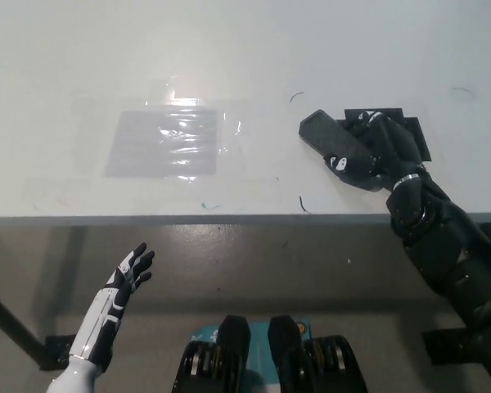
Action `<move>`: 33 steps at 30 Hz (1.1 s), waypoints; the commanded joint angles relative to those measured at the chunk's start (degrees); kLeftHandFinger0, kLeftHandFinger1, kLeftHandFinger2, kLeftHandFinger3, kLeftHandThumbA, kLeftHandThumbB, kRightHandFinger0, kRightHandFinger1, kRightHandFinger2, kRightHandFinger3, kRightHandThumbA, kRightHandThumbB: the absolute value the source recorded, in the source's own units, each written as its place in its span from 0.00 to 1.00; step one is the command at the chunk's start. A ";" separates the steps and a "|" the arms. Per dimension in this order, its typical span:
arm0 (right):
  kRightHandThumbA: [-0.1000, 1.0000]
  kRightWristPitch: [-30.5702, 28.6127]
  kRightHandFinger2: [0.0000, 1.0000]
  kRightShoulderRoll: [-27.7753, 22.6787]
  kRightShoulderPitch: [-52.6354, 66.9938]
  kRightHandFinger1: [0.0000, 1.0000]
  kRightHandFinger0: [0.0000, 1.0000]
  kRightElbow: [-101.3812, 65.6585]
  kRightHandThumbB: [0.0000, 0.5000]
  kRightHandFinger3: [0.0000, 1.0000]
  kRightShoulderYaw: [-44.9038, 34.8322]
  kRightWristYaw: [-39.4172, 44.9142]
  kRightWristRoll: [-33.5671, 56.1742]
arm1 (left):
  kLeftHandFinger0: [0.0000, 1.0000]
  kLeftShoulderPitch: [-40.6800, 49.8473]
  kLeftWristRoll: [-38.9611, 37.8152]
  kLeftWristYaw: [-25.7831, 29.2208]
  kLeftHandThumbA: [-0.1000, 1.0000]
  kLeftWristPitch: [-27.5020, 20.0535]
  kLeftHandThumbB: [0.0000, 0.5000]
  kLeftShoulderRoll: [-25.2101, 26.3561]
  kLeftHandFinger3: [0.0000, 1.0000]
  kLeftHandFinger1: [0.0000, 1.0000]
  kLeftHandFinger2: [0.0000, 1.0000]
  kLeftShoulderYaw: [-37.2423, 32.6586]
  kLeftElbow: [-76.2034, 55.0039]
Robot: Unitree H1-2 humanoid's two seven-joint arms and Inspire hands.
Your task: A whiteboard eraser is kept on the black marked spot on the table infront of the robot and the robot uses its right hand to swipe it back and forth on the table twice to clean it
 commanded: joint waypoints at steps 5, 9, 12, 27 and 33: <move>0.70 7.96 0.16 -5.59 2.81 0.04 0.00 -3.49 0.32 0.41 0.02 -0.76 -3.15 | 1.00 -0.81 0.19 -0.18 1.00 -1.67 0.79 0.91 1.00 1.00 1.00 0.05 -1.37; 0.72 9.68 0.15 -6.05 3.49 0.04 0.01 -6.14 0.35 0.44 0.09 -1.33 -4.30 | 1.00 -0.72 -0.11 -0.27 1.00 -1.45 0.79 0.73 1.00 1.00 1.00 0.00 -1.55; 0.73 12.93 0.14 -5.79 3.59 0.07 0.04 -8.12 0.36 0.41 0.85 -1.87 -6.07 | 1.00 -0.48 -0.05 -0.26 1.00 -1.55 0.79 0.77 1.00 1.00 1.00 -0.01 -1.60; 1.00 18.65 1.00 -6.62 11.75 1.00 1.00 -41.12 0.99 1.00 -3.21 9.50 -2.60 | 1.00 -0.48 0.20 -0.19 1.00 -1.63 0.80 0.75 1.00 1.00 1.00 -0.07 -1.26; 1.00 15.89 1.00 -7.72 15.35 1.00 1.00 -71.55 0.91 1.00 -10.83 9.12 2.62 | 1.00 -0.68 -0.26 -0.40 1.00 -1.32 0.83 0.67 1.00 1.00 1.00 -0.11 -1.22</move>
